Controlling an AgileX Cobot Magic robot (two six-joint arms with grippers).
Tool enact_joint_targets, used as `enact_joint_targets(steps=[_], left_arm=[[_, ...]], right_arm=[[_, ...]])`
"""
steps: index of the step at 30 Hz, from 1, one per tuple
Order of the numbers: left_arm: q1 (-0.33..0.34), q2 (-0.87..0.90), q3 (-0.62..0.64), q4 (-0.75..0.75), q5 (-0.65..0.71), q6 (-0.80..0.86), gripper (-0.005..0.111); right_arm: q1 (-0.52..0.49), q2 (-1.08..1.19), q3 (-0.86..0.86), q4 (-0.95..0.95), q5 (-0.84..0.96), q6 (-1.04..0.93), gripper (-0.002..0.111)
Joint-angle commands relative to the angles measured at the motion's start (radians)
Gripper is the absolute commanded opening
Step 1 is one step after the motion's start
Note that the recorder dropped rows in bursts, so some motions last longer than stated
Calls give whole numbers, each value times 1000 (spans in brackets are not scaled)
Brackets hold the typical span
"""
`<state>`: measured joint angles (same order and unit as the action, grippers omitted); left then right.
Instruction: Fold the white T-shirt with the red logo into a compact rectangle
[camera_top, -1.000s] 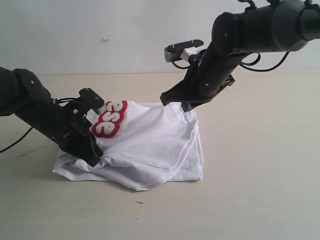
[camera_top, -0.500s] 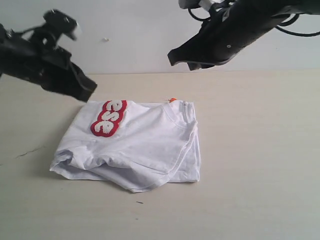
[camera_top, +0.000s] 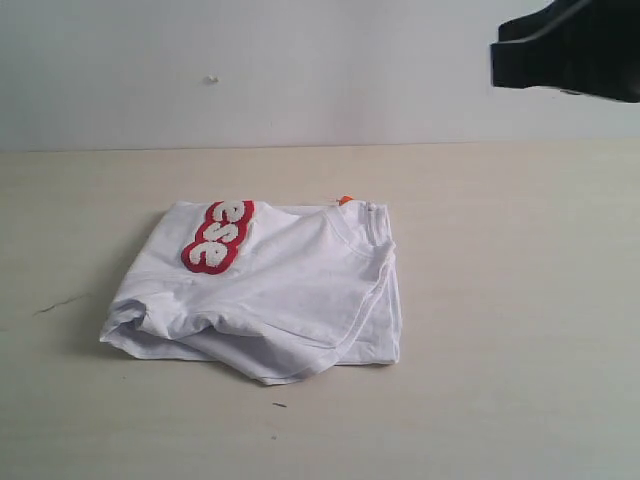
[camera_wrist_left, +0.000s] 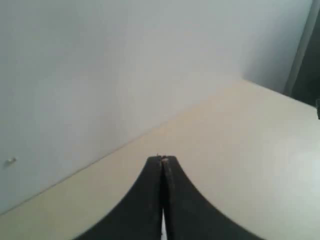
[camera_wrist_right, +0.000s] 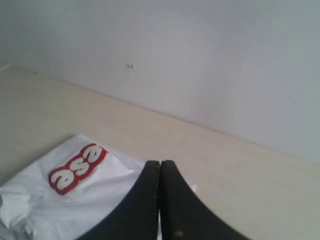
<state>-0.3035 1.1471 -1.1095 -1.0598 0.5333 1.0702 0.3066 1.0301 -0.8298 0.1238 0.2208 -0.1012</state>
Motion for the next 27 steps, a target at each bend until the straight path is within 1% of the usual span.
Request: enact_joint_targets(steps=[1, 5, 8, 12, 15, 19, 23, 27], left_arm=[[2, -108, 43, -40, -43, 10, 0], [2, -225, 92, -83, -62, 28, 0], [2, -316, 139, -185, -71, 109, 0], [2, -440, 212, -293, -91, 199, 0], [2, -527, 275, -299, -96, 212, 0], [2, -636, 348, -314, -167, 217, 0], [2, -732, 380, -314, -228, 218, 0], [2, -829, 410, -314, -240, 242, 0]], right_arm=[[-4, -187, 82, 10, -38, 2, 0], [-4, -367, 159, 22, -76, 16, 0], [-4, -490, 214, 22, -120, 25, 0], [-4, -624, 251, 31, -113, 25, 0], [-4, -705, 268, 31, -111, 25, 0], [-4, -789, 291, 33, -111, 25, 0], [-4, -854, 313, 33, -111, 27, 0], [-4, -924, 329, 33, -111, 27, 0]])
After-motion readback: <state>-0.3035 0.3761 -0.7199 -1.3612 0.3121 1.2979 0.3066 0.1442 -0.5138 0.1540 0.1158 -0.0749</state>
